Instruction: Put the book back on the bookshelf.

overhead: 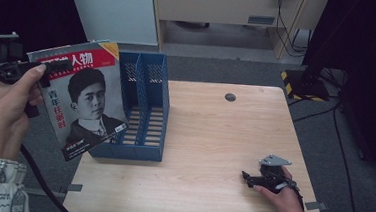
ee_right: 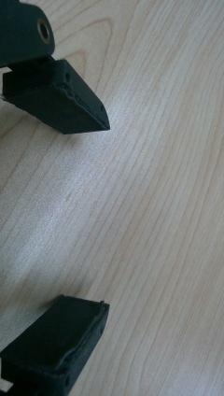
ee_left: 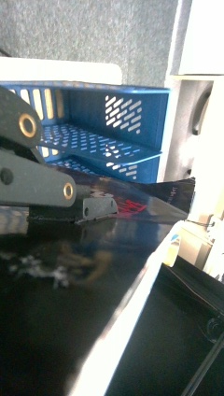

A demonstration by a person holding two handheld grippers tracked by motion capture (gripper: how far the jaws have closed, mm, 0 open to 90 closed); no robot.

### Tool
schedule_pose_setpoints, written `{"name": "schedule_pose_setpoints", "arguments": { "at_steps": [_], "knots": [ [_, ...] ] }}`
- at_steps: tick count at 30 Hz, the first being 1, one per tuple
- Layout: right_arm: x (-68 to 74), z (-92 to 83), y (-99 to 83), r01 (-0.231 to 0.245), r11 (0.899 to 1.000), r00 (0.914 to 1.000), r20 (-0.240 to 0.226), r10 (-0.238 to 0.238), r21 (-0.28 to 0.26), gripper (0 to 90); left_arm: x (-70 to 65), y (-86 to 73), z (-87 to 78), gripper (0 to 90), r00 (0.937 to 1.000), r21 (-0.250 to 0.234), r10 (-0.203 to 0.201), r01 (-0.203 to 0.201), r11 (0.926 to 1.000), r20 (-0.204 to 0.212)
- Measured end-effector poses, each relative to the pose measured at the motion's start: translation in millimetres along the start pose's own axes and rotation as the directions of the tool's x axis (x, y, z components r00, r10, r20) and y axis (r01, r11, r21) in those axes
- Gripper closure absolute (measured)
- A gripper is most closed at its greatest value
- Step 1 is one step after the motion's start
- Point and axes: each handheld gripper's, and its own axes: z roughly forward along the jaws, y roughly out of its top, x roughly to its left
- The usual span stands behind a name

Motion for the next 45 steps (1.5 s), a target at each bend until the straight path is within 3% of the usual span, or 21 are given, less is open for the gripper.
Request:
{"name": "schedule_pose_setpoints", "arguments": {
  "at_steps": [4,9,22,30,34,45],
  "knots": [
    [0.1,0.1,0.0,-0.001,1.000,1.0000,0.000,0.001,-0.002,11.4,4.1,-1.4,-9.4,86.3,0.9998,0.001,0.009,-0.009,1.0000,-0.018],
    [0.0,0.2,0.0,0.000,1.000,1.0000,0.001,0.000,-0.002,11.5,21.5,-2.3,-15.5,86.4,0.9989,-0.017,-0.029,0.028,0.9995,-0.038],
    [-0.1,0.3,0.1,0.002,1.000,1.0000,-0.002,-0.002,-0.001,11.3,54.2,-3.1,2.5,86.4,0.9916,-0.036,-0.027,0.023,0.9991,-0.126],
    [-0.2,0.3,0.1,0.002,1.000,1.0000,-0.002,-0.002,-0.001,11.3,56.2,-0.8,13.0,86.4,0.9883,-0.045,-0.017,0.010,0.9989,-0.152],
    [-0.2,0.3,0.1,0.002,1.000,1.0000,-0.002,-0.002,-0.001,11.3,61.5,-0.5,19.0,86.4,0.9862,-0.068,-0.043,0.033,0.9971,-0.160],
    [-0.1,0.3,0.1,0.002,1.000,1.0000,-0.001,-0.002,-0.002,11.3,57.5,0.9,29.6,86.4,0.9847,-0.089,-0.009,-0.007,0.9960,-0.174]
  ]
}}
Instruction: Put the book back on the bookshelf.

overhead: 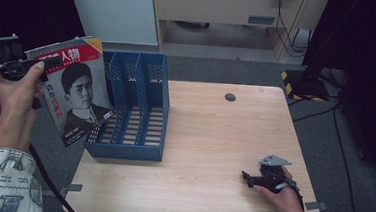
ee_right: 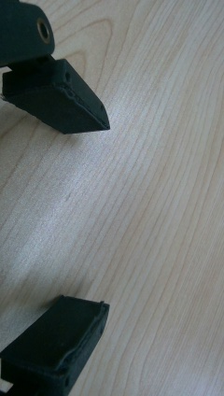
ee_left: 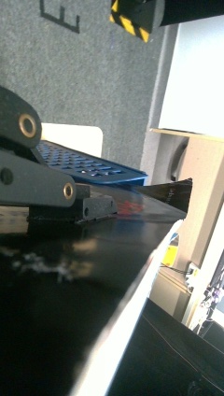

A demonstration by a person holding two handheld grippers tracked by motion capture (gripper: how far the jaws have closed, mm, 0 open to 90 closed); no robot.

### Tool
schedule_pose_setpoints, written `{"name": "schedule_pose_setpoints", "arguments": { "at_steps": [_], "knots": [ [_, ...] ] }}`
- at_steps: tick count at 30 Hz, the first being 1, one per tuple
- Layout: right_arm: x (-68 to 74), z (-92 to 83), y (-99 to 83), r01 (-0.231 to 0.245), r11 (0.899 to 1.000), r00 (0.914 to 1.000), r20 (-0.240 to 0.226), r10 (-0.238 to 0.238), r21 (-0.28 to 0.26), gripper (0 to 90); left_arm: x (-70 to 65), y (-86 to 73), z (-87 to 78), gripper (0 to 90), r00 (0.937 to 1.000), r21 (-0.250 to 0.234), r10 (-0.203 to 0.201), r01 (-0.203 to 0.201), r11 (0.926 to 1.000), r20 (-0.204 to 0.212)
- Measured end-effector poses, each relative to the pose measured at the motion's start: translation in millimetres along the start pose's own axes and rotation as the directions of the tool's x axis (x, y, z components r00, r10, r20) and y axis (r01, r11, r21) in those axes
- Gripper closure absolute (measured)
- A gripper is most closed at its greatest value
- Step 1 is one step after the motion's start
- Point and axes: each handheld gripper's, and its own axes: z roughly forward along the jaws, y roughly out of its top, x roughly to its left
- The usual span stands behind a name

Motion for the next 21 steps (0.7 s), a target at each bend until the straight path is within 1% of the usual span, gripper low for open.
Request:
{"name": "schedule_pose_setpoints", "arguments": {
  "at_steps": [1,5,8,11,13,15,16,17,19,21],
  "knots": [
    [-0.1,-0.1,0.0,0.001,1.000,1.0000,-0.001,-0.001,0.001,11.3,-1.5,-0.1,0.7,86.4,0.9998,-0.011,0.018,-0.018,0.9998,-0.003],
    [0.0,-0.1,0.0,0.000,1.000,1.0000,-0.001,0.000,0.001,11.3,-2.1,-1.0,1.8,86.4,0.9998,-0.025,0.019,-0.020,0.9995,-0.002],
    [-0.1,-0.1,0.0,0.000,1.000,1.0000,-0.001,0.000,0.001,11.3,-4.5,-3.4,4.7,86.3,0.9993,-0.048,0.036,-0.036,0.9982,-0.003],
    [0.0,-0.1,0.0,0.000,1.000,1.0000,-0.001,0.000,0.001,11.3,-5.5,-4.6,5.2,86.4,0.9992,-0.060,0.040,-0.041,0.9974,-0.004],
    [0.0,-0.1,0.0,0.000,1.000,1.0000,-0.001,0.000,0.001,11.3,-6.0,-6.7,5.6,86.4,0.9994,-0.096,0.035,-0.035,0.9948,0.000],
    [0.0,-0.1,0.0,0.000,1.000,1.0000,-0.001,0.000,0.001,11.3,-6.1,-7.2,5.5,86.5,0.9993,-0.105,0.037,-0.037,0.9938,0.000],
    [0.0,-0.1,0.0,0.000,1.000,1.0000,-0.001,0.000,0.001,11.3,-6.3,-8.5,5.6,86.4,0.9994,-0.133,0.035,-0.034,0.9905,0.008],
    [0.0,-0.1,0.0,0.000,1.000,1.0000,-0.001,0.000,0.001,11.3,-6.3,-8.5,5.6,86.5,0.9994,-0.133,0.035,-0.034,0.9905,0.008],
    [-0.1,-0.1,0.0,0.000,1.000,1.0000,-0.001,0.000,0.001,11.3,-7.6,-9.7,6.2,86.4,0.9989,-0.156,0.044,-0.042,0.9869,0.013],
    [0.0,0.0,0.0,0.000,1.000,1.0000,0.000,0.000,0.000,11.3,-8.7,-10.3,6.8,86.4,0.9986,-0.164,0.051,-0.048,0.9853,0.012]
  ]
}}
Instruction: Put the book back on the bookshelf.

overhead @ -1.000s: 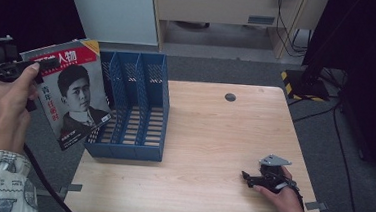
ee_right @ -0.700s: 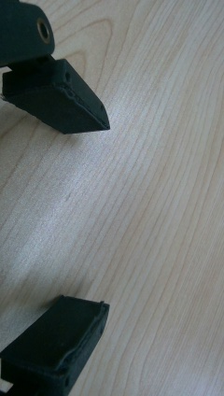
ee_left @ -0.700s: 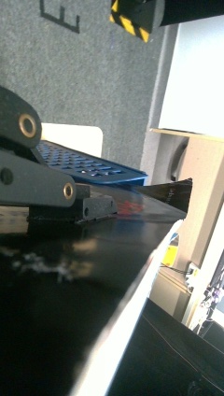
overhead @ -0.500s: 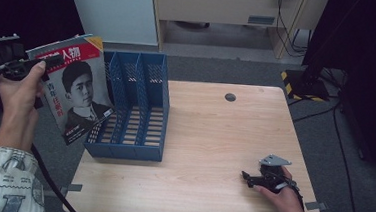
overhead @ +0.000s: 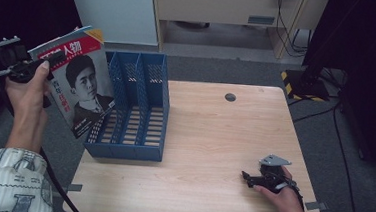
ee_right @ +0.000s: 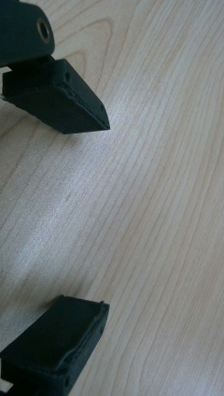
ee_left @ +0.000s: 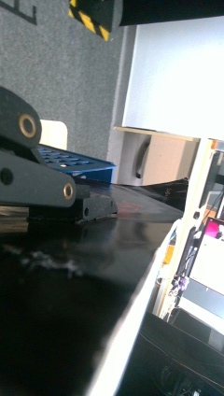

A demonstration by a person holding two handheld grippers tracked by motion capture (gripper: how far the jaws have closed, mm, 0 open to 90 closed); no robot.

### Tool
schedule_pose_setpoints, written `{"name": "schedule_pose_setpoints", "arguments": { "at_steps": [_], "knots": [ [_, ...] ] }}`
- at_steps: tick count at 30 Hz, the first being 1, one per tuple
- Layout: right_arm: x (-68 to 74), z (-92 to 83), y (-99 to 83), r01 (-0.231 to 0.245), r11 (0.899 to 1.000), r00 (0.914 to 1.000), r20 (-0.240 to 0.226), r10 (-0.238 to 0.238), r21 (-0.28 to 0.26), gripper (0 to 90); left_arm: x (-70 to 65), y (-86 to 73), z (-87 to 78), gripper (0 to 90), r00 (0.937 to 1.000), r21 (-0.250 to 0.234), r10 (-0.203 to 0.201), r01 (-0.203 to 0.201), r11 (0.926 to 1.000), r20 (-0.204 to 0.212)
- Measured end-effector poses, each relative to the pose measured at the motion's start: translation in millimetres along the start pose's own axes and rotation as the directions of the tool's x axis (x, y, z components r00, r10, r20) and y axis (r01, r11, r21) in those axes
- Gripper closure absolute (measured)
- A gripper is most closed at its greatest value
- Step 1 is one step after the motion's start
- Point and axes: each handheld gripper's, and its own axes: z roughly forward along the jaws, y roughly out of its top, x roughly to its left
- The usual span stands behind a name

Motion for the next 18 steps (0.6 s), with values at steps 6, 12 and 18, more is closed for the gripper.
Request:
{"name": "schedule_pose_setpoints", "arguments": {
  "at_steps": [6,12,18],
  "knots": [
    [-0.1,0.0,0.0,0.001,1.000,1.0000,-0.001,-0.001,0.001,11.3,-3.7,-4.4,2.3,86.4,0.9999,-0.028,0.010,-0.010,0.9996,0.005],
    [0.2,-0.1,0.0,-0.002,1.000,1.0000,-0.001,0.002,0.001,11.3,-8.6,-10.8,4.2,86.4,0.9999,-0.068,0.016,-0.016,0.9975,0.001],
    [0.3,-0.2,0.0,-0.005,1.000,1.0000,-0.001,0.005,0.003,11.3,-10.1,-18.9,7.8,86.4,0.9998,-0.099,0.010,-0.008,0.9951,0.016]
  ]
}}
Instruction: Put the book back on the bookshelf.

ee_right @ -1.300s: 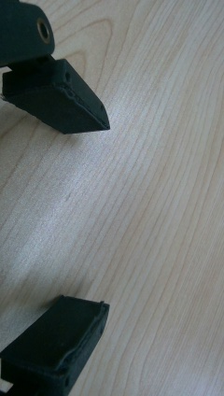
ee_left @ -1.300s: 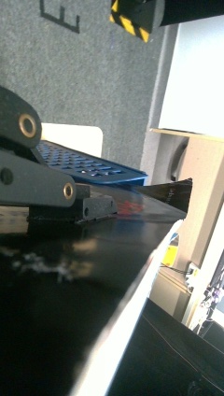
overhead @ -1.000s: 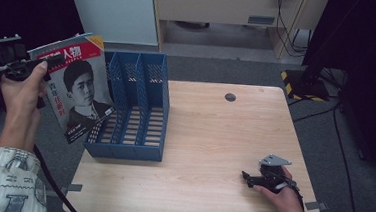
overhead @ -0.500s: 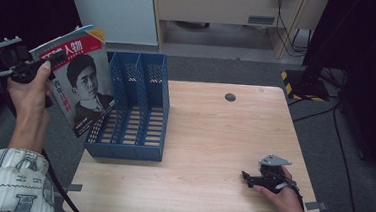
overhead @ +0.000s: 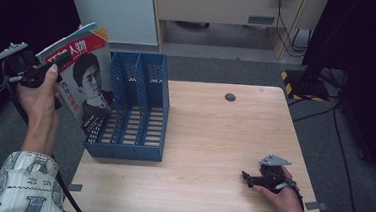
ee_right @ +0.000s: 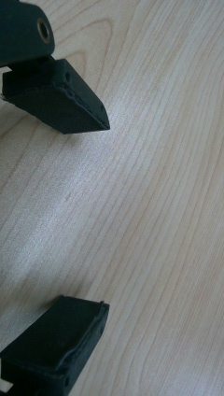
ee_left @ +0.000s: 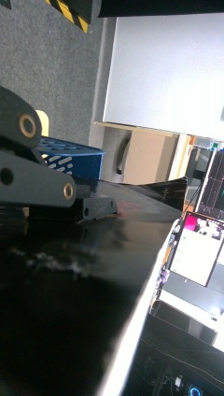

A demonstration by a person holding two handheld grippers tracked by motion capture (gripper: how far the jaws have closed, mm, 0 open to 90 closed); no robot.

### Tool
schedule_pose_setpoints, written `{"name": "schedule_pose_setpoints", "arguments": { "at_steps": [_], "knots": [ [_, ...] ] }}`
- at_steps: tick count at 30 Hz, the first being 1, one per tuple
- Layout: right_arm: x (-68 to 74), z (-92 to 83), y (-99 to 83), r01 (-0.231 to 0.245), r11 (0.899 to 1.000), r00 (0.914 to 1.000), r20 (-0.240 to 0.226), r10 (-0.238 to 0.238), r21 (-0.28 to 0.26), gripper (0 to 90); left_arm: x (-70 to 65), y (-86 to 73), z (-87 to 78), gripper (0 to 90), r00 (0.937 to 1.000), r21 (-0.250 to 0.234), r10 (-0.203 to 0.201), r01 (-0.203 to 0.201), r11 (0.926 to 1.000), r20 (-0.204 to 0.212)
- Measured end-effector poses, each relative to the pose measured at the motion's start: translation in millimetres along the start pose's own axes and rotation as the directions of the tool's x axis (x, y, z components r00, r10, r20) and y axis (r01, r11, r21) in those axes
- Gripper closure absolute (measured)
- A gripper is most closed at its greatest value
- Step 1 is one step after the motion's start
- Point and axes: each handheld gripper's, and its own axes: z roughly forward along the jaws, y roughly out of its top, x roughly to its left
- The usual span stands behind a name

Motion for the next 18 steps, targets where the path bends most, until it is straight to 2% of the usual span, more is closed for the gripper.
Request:
{"name": "schedule_pose_setpoints", "arguments": {
  "at_steps": [4,7,12,18],
  "knots": [
    [0.0,0.0,0.0,0.000,1.000,1.0000,0.000,0.000,0.000,11.3,-1.2,-3.8,-0.3,86.4,0.9999,-0.018,0.015,-0.015,0.9997,-0.006],
    [-0.1,0.0,-0.1,0.003,1.000,1.0000,0.001,-0.003,0.000,11.3,-2.4,-7.4,-2.5,86.4,0.9998,-0.052,0.016,-0.016,0.9985,-0.010],
    [-0.1,0.0,0.0,0.002,1.000,1.0000,0.000,-0.002,0.001,11.3,-3.7,-7.6,-3.5,86.4,0.9987,-0.046,0.039,-0.041,0.9981,-0.032],
    [-0.2,0.0,0.0,0.003,1.000,1.0000,0.000,-0.003,0.001,11.3,-3.0,-12.4,-0.3,86.4,0.9988,-0.068,0.044,-0.045,0.9966,-0.023]
  ]
}}
